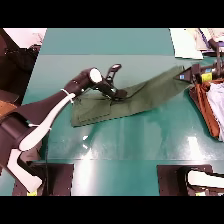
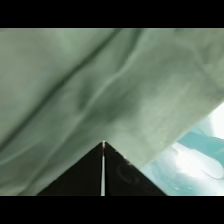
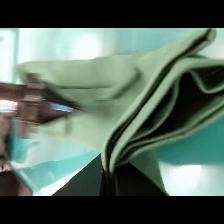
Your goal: Fold the shirts.
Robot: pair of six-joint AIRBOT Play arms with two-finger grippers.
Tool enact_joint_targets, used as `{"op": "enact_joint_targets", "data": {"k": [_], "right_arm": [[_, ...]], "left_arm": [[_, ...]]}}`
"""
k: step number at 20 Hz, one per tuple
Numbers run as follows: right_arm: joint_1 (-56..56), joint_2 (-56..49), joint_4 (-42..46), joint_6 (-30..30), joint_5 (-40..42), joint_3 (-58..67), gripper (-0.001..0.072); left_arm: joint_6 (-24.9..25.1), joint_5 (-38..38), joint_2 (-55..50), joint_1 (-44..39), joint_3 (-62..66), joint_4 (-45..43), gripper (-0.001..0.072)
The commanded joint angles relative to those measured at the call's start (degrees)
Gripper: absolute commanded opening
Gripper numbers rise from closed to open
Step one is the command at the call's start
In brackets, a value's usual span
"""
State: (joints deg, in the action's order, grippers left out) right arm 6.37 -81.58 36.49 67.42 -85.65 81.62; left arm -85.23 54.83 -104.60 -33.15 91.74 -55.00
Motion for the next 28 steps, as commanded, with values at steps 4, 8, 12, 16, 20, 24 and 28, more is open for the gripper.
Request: {"op": "enact_joint_targets", "data": {"k": [4,8,12,16,20,24,28], "right_arm": [[-11.47,1.9,-0.33,3.74,-1.88,11.3,0.0012],[-18.1,1.88,-0.31,3.72,-1.09,13.81,0.0011],[-21.33,1.88,-0.24,2.71,-0.61,13.75,0.0012],[-21.62,1.88,-0.26,2.36,-0.13,13.75,0.0011],[-21.88,1.88,-0.31,2.36,0.11,13.75,0.0012],[-28.76,0.04,-0.44,2.36,3.39,13.75,0.0012],[-44.26,-8.31,-0.5,-0.98,14.1,13.75,0.0014]], "left_arm": [[-0.42,-5.42,-5.95,-3.17,2.99,3.32,0.0031],[-0.48,-5.68,-7.28,-3.17,2.99,4.9,0.0031],[-0.26,-4.17,-6.19,-2.97,3.02,4.55,0.0031],[0.15,-0.7,-0.87,-2.97,3.13,-2.05,0.003],[0.13,8.74,8.7,0.0,3.13,-17.07,0.003],[-0.15,12.02,19.85,10.91,3.13,-24.81,0.0031],[-0.26,12.39,28.92,22.12,3.13,-24.81,0.0031]]}}
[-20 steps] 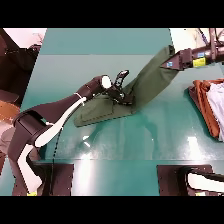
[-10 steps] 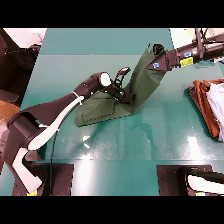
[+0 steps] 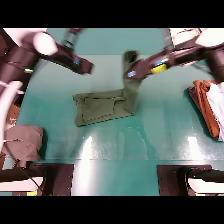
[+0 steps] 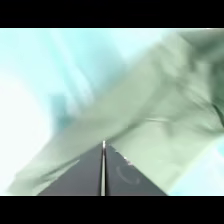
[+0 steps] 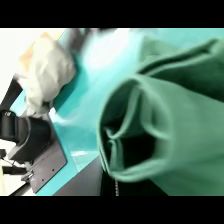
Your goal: Fold the shirts.
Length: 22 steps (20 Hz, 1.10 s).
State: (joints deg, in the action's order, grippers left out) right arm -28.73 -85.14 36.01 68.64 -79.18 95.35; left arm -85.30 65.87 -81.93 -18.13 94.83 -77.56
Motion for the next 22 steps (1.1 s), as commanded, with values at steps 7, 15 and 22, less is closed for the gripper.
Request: {"op": "enact_joint_targets", "data": {"k": [7,15,22], "right_arm": [[-25.35,-18.14,2.67,-3.78,17.99,3.98,0.0612],[-4.42,-9.25,16.98,1.42,-0.96,-5.05,0.0492],[14.62,-6.93,8.0,2.47,9.73,-22.27,0.0713]], "left_arm": [[0.24,5.6,11.34,13.7,0.04,-2.21,0.0032],[0.24,7.28,11.34,13.68,0.02,-1.51,0.0032],[0.24,6.47,11.34,13.68,-0.13,-0.76,0.0032]]}}
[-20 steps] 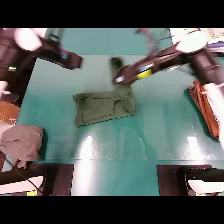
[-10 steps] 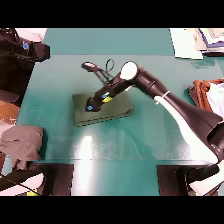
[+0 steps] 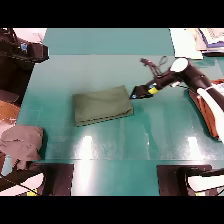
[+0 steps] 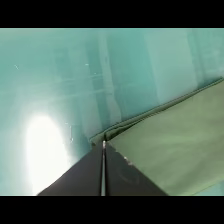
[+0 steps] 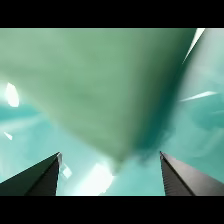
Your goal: Fold the shirts.
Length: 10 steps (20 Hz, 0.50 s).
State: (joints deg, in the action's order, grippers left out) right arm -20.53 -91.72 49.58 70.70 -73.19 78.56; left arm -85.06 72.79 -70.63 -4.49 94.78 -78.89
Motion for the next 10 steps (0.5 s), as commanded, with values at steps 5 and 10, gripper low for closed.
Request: {"op": "enact_joint_targets", "data": {"k": [5,10], "right_arm": [[3.98,-10.32,-13.46,-1.36,2.51,-1.88,0.0689],[-4.46,-17.57,-14.1,-1.36,2.01,6.51,0.0689]], "left_arm": [[0.0,-0.37,-0.37,0.04,-0.22,0.94,0.0032],[0.02,-0.33,-0.63,0.04,-0.22,1.18,0.0032]]}}
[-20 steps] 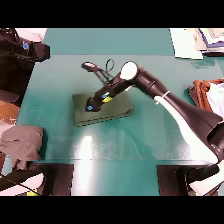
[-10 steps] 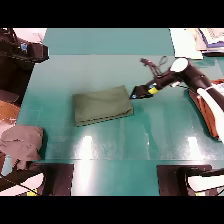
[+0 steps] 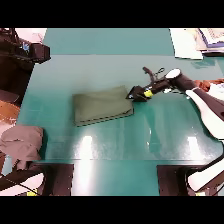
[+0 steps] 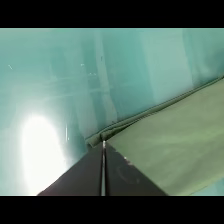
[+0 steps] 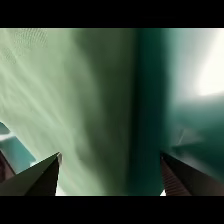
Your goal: Fold the shirts.
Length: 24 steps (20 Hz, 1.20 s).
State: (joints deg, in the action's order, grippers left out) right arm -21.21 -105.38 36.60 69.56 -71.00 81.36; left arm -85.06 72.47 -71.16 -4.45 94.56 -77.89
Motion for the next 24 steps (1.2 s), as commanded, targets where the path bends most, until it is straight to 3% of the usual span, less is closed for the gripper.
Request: {"op": "enact_joint_targets", "data": {"k": [1,2,3,5,7,13,20,24], "right_arm": [[-5.01,-4.79,-1.09,-0.22,-0.09,4.68,0.0689],[-6.14,-5.38,-1.09,-0.22,0.11,5.46,0.0688],[-7.04,-5.73,-1.05,-0.22,0.55,6.14,0.0641],[-7.78,-5.7,-1.03,-0.24,1.73,7.17,0.0279],[-7.74,-5.66,-0.92,-1.46,1.95,8.74,0.0012],[0.59,2.29,0.0,0.26,1.51,11.21,0.0012],[26.69,18.62,7.63,2.45,-0.39,11.21,0.0012],[40.94,21.44,9.05,2.45,0.83,11.21,0.0012]], "left_arm": [[0.02,0.0,-0.11,0.0,0.0,0.17,0.0032],[0.02,0.02,-0.11,0.0,0.0,0.17,0.0032],[0.02,0.04,-0.11,0.0,0.0,0.17,0.0032],[0.02,0.02,-0.11,0.0,0.0,0.33,0.0032],[0.0,0.13,-0.13,0.0,0.0,0.57,0.0032],[-0.02,1.01,-0.13,-0.24,0.0,4.2,0.0032],[-0.04,-0.09,-0.13,-0.22,0.0,8.66,0.0032],[-0.04,-0.04,-0.13,-0.22,0.0,10.58,0.0032]]}}
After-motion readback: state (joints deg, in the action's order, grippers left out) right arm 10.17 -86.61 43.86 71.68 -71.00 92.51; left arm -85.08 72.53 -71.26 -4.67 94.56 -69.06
